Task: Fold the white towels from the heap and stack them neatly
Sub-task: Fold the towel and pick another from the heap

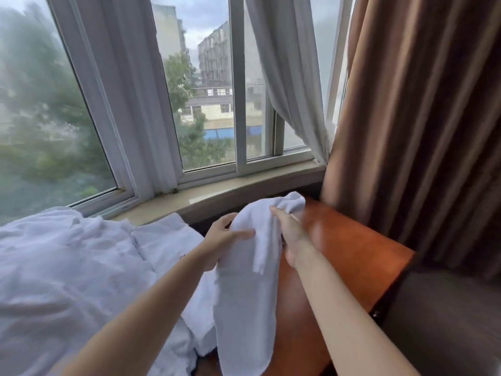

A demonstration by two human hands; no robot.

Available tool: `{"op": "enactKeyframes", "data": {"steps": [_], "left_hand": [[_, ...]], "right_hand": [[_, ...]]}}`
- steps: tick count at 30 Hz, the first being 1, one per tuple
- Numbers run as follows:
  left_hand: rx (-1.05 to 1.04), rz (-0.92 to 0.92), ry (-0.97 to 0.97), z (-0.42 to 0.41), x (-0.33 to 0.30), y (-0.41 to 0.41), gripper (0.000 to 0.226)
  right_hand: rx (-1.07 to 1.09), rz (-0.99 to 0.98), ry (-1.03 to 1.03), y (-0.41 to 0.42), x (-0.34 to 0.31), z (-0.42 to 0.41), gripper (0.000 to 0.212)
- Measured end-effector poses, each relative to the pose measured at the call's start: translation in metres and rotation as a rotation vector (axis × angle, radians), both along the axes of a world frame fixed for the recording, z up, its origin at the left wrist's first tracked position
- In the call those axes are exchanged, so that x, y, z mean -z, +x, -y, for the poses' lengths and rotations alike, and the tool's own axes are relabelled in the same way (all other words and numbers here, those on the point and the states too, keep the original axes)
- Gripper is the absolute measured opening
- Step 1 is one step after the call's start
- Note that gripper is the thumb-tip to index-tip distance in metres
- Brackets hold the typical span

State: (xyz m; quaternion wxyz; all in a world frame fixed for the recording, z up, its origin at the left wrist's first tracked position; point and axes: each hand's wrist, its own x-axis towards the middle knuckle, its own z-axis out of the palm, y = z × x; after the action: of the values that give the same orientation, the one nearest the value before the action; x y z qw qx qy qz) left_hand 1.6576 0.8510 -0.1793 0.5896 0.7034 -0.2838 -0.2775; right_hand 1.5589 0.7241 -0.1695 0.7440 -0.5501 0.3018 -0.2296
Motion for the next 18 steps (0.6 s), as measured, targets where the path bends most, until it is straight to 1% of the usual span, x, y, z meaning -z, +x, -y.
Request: {"op": "enactKeyframes", "data": {"steps": [3,6,11,13,16,18], "left_hand": [[-0.028,0.006,0.027,0.058,0.002,-0.008,0.041],[-0.072,0.013,0.030,0.108,0.005,-0.010,0.036],[-0.102,0.063,0.092,0.174,0.021,-0.012,0.029],[-0.102,0.134,0.140,0.203,0.033,-0.009,0.033],[-0.072,0.236,0.209,0.253,0.056,-0.007,0.046],[-0.029,0.250,0.228,0.289,0.073,-0.005,0.049]], "right_hand": [[-0.052,-0.005,0.039,-0.001,-0.003,0.062,0.029],[-0.109,0.027,0.047,0.003,-0.001,0.116,0.026],[-0.149,-0.012,0.055,0.006,0.030,0.183,0.037],[-0.156,-0.017,0.064,0.003,0.044,0.208,0.036],[-0.118,-0.026,0.078,-0.006,0.065,0.248,0.031],[-0.094,-0.053,0.078,-0.011,0.074,0.278,0.022]]}}
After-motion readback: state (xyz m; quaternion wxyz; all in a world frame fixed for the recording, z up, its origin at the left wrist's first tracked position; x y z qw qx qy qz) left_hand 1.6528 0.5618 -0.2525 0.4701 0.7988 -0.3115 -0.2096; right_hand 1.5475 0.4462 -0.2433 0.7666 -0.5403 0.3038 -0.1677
